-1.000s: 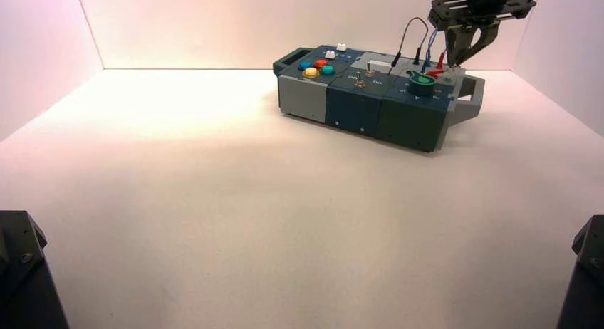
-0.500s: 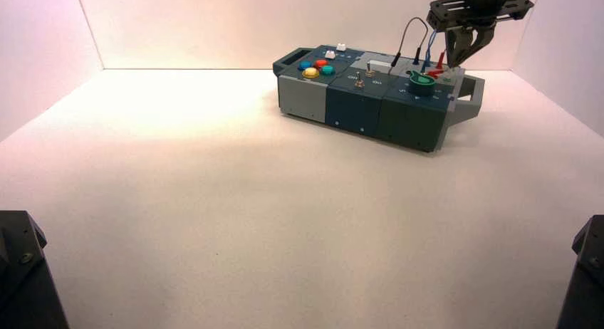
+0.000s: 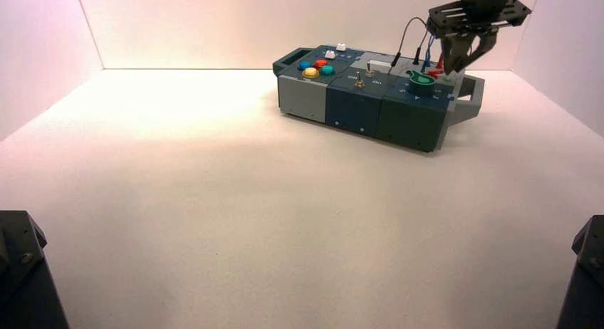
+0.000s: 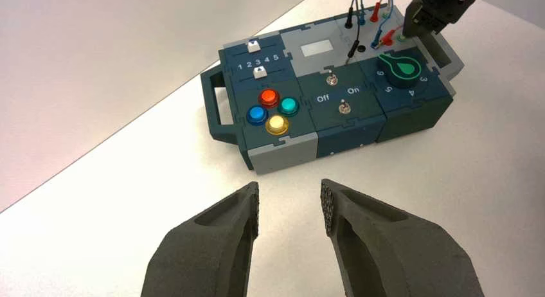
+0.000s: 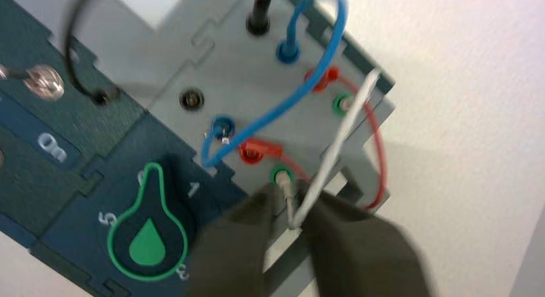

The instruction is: Insert the white wire.

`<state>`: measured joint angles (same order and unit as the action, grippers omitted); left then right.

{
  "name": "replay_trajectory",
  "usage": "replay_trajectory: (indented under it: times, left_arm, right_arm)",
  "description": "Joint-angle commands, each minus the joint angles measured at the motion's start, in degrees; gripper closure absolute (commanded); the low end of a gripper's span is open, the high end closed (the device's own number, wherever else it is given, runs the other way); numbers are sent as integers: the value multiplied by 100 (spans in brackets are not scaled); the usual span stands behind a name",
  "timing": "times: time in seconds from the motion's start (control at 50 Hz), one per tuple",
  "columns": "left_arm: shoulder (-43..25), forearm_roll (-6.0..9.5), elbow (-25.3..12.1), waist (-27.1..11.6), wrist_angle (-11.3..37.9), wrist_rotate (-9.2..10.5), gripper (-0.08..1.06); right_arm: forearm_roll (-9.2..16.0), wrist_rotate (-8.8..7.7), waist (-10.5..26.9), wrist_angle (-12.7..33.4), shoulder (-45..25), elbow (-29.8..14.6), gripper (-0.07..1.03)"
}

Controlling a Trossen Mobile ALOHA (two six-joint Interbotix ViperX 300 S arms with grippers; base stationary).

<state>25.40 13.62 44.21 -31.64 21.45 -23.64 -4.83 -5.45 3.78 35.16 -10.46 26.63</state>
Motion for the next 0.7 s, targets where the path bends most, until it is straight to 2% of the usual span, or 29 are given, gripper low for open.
replay_trajectory:
  times: [0.02, 0.38, 0.7]
  left_arm:
    - [79, -9, -70, 26, -53, -26, 45]
    - [79, 0, -70, 97, -62, -26, 45]
    - [79, 0, -62, 396, -114, -26, 45]
  right_arm:
    - [0, 26, 18, 123, 272, -79, 60]
    - [26, 79, 18, 694, 835, -35, 60]
    - [149, 114, 132, 650, 1450, 404, 60]
